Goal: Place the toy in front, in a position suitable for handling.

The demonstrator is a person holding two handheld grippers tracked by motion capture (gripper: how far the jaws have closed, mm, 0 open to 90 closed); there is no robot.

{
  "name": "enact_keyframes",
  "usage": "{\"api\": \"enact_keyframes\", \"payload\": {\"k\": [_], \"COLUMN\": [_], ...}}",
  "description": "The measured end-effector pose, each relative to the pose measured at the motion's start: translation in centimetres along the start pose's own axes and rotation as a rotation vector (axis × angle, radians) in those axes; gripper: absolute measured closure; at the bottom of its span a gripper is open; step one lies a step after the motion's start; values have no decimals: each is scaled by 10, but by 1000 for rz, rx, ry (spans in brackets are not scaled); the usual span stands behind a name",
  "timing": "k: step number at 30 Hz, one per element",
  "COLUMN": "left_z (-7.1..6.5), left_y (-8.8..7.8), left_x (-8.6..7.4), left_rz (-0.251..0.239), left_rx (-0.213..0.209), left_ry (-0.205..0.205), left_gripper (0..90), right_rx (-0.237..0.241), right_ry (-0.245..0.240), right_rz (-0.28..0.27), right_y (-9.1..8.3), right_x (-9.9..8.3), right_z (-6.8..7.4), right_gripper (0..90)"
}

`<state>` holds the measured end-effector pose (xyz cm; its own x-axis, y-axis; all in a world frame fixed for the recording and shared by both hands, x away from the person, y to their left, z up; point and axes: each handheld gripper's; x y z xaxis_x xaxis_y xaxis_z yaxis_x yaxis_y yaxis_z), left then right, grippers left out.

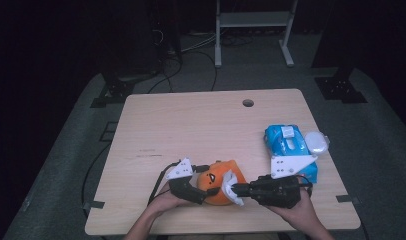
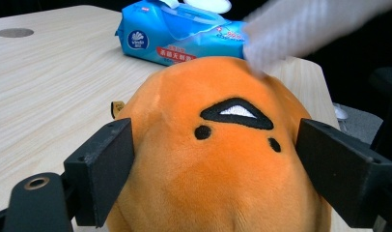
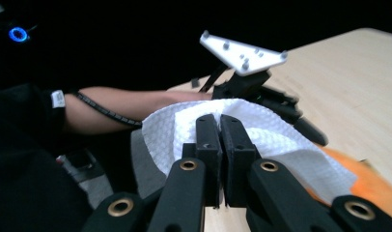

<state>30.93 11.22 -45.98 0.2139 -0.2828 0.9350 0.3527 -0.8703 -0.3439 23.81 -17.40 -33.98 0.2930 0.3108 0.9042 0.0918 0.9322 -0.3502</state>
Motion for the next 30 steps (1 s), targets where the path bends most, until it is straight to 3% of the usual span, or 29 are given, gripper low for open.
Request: {"api": "enact_keyframes", "payload": {"k": [5, 6, 11, 13, 15, 17, 18, 25, 27, 30], "left_z": [0, 0, 0, 0, 0, 0, 0, -1, -1, -4], "left_y": [0, 0, 0, 1, 1, 1, 1, 0, -7, -15], "left_x": [0, 0, 0, 0, 0, 0, 1, 6, 14, 18], "left_rz": [-2, -5, -5, -5, -1, 2, 5, 60, 103, 116], "left_rx": [-3, -3, -2, -2, -3, -2, -3, 2, 1, -12], "left_ry": [-3, -7, -8, -8, -6, -2, -2, 10, 47, 64], "left_gripper": [143, 143, 142, 141, 141, 141, 141, 137, 134, 135], "right_rx": [-15, -28, -183, -200, -238, -244, -258, -272, -270, -280], "right_ry": [45, 79, 91, 95, 55, 42, 11, -57, -79, -99], "right_rz": [32, 45, 113, 106, 117, 122, 135, 154, 163, 184], "right_y": [8, 12, 21, 21, 22, 23, 27, 43, 49, 54], "right_x": [-10, -17, -36, -41, -42, -42, -45, -49, -50, -52], "right_z": [-18, -32, -59, -63, -62, -60, -58, -58, -58, -56], "right_gripper": [864, 862, 853, 847, 833, 808, 751, 694, 692, 694]}}
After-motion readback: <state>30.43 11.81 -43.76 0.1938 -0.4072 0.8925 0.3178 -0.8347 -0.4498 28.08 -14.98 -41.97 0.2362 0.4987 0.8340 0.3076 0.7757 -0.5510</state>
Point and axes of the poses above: each handheld gripper's, and its own axes: y roughly forward along the jaws, x roughly out of its top, z roughly to its left, and after that the axes turned 4 degrees about x, right-handed
